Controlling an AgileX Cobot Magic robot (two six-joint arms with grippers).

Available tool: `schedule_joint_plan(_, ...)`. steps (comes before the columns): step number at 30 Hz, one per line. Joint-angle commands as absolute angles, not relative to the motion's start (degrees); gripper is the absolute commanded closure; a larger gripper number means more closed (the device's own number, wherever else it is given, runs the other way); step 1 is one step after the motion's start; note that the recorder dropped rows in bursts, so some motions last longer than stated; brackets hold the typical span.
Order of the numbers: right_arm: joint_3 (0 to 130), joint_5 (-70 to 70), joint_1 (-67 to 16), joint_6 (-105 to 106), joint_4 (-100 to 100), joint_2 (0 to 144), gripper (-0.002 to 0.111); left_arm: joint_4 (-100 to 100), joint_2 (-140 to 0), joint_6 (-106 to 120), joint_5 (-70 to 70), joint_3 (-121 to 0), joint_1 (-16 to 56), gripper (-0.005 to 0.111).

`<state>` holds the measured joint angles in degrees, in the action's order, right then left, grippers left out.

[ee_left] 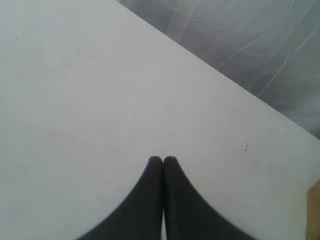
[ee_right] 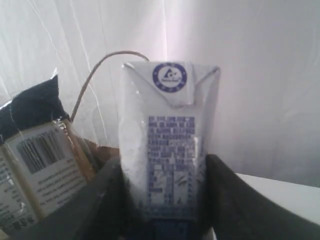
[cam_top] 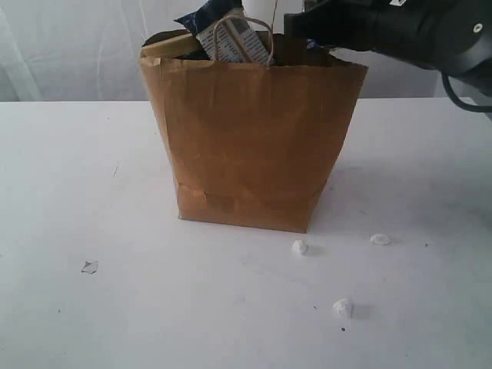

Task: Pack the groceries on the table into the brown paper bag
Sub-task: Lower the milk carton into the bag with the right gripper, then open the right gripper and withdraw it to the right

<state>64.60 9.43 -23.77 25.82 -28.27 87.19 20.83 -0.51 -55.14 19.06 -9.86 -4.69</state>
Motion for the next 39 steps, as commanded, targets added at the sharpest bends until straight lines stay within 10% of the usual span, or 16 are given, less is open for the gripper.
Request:
schedule_joint_plan(1, 65.33, 10.65, -26.56, 23.81, -28.23, 86.82, 0.108, 21.15, 0.00, -55.18, 19.01, -9.72, -4.31, 0.107)
schedule_joint_plan(15, 64.56, 13.40, -27.28, 28.51, -28.23, 91.33, 0.107, 21.15, 0.00, -55.18, 18.90, -9.72, -4.31, 0.107)
schedule_joint_plan(39, 64.56, 11.30, -27.28, 28.51, -28.23, 88.58, 0.050, 21.15, 0.00, -55.18, 18.90, -9.72, -4.31, 0.107)
